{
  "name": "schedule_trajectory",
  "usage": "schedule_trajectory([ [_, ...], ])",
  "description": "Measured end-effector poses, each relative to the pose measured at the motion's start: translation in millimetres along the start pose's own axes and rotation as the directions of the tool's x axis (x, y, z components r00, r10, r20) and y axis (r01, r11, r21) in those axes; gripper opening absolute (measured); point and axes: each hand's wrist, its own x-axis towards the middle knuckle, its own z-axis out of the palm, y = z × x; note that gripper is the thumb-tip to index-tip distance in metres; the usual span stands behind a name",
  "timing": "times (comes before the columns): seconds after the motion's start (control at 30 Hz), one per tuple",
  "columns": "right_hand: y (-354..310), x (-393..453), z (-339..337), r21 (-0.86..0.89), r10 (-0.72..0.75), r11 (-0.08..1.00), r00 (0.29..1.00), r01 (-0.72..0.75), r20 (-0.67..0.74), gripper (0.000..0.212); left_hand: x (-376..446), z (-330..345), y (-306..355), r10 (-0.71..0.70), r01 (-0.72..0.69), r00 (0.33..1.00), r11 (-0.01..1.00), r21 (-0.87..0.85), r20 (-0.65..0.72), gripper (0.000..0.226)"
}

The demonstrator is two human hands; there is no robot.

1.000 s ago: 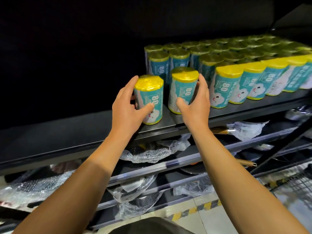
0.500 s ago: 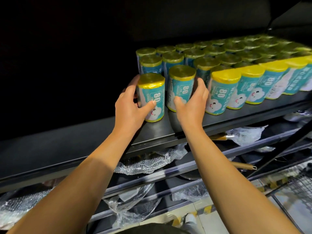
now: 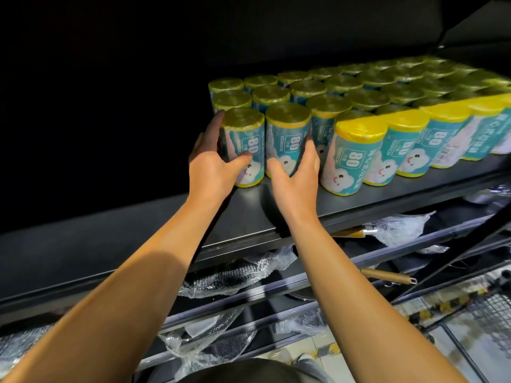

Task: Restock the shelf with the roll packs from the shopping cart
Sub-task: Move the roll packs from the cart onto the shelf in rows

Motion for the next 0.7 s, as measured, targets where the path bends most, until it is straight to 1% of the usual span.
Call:
schedule_trajectory([
  [0.2,-4,13,-1,0.06,0.029,0.998,0.999,-0.031,0.035,0.075,1,6,-4,-0.01,0.01,0.999,1.0,-0.01,-0.031,0.089],
  [0.33,-3,11,-4,0.0,0.012,1.0,0.999,-0.012,0.049,0.077,2,8,-6,-0.001,0.002,0.999,1.0,0.002,-0.038,0.09],
  [0.4,-3,7,-5,-0.035,0.039,0.999,0.998,-0.037,0.048,0.079,2,7,-5,-0.005,0.005,0.999,1.0,0.0,-0.041,0.091],
  [0.47,-4,4,-5,-0.037,0.061,0.998,0.997,-0.059,0.048,0.083,1,6,-3,-0.012,0.011,0.999,1.0,-0.013,-0.043,0.092],
  [0.53,-5,3,-5,-0.026,0.06,0.998,0.996,-0.058,0.065,0.083,-1,5,-1,-0.025,0.023,0.998,0.999,-0.031,-0.05,0.096],
  [0.7,-6,4,-7,-0.036,0.074,0.997,0.992,-0.071,0.104,0.082,-9,6,-1,-0.095,0.096,0.995,0.988,0.119,-0.015,0.089],
])
